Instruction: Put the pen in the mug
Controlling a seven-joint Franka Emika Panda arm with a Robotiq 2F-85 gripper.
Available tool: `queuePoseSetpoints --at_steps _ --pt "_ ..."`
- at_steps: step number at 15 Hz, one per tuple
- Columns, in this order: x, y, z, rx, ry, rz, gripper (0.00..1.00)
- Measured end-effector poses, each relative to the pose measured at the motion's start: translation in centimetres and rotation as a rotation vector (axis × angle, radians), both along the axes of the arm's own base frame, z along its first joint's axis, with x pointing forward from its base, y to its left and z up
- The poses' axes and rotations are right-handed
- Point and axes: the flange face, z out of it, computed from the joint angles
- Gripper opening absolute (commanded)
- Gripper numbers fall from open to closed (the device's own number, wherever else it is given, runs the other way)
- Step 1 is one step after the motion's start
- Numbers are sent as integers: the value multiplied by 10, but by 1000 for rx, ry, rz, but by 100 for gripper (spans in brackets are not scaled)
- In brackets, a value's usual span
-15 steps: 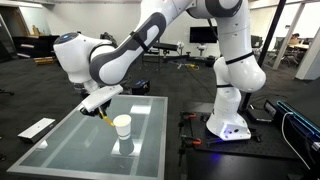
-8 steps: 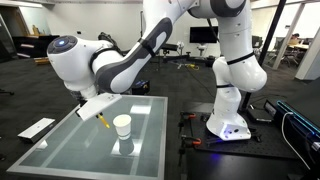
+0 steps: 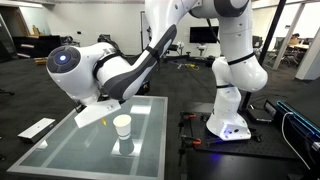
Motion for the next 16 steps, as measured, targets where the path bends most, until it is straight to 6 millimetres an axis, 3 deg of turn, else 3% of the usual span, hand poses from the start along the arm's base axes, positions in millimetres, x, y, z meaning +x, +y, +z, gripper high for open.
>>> queuePoseSetpoints --at_steps 8,16 --pt "-25 -4 -3 -196 -97 -251 4" --pt "-30 -9 -21 -262 -194 -312 4"
